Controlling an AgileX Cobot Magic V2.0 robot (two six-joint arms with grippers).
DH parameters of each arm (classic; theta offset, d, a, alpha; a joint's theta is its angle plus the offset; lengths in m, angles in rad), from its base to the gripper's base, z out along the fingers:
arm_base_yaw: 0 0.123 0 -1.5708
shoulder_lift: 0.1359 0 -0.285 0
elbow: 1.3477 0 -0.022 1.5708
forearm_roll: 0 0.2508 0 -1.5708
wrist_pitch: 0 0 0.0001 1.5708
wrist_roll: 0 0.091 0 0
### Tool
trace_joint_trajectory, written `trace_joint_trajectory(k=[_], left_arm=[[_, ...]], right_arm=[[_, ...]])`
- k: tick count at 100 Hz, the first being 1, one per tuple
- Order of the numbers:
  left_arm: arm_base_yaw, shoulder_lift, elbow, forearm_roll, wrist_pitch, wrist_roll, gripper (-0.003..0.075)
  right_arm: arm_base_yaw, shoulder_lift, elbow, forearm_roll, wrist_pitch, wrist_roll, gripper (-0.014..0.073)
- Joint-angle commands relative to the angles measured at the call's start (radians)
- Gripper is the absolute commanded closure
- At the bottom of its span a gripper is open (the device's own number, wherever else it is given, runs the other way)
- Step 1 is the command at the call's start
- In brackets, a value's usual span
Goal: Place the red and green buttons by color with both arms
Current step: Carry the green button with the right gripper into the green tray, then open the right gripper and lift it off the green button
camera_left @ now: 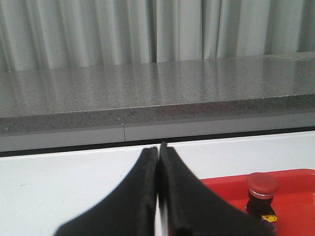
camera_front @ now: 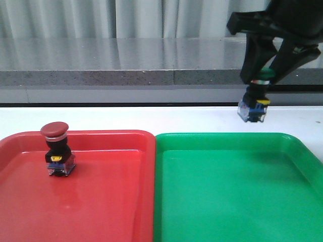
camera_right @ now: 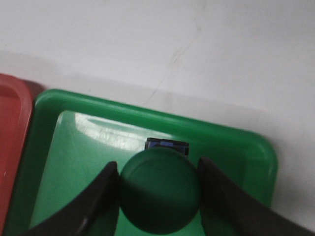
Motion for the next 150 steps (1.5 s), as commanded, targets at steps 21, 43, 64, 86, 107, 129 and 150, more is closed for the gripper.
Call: trace_joint_trajectory(k=[21, 43, 64, 86, 107, 129, 150], left_arm=[[0.003, -0.031, 0.040, -0.001, -0.076, -0.004, 0.0740], [0.003, -0.031, 0.040, -0.001, -0.076, -0.004, 0.0740], [0.003, -0.031, 0.040, -0.001, -0.076, -0.004, 0.0740], [0.003, -0.031, 0.040, -0.001, -0.076, -0.004, 0.0739], [0.003, -0.031, 0.040, -0.001, -0.076, -0.004, 0.0739], [0.003, -0.031, 0.040, -0.001, -0.076, -0.004, 0.0739], [0.003, -0.031, 0.040, -0.001, -0.076, -0.004, 0.0739]], right_arm=[[0.077, -0.021, 0.116, 0.009, -0.195, 0.080, 0.0356], [0.077, 0.043, 0.122, 0.009, -0.214, 0.080, 0.0356], [0.078, 0.085, 0.122, 0.009, -0.212, 0.080, 0.0356], [0.078, 0.085, 0.122, 0.011, -0.207, 0.080, 0.0225], [0.078, 0.073, 0.122, 0.016, -0.207, 0.080, 0.0038], [0.078, 0.001, 0.122, 0.016, -0.216, 0.080, 0.0030], [0.078, -0.121, 0.122, -0.031, -0.236, 0.080, 0.0030]])
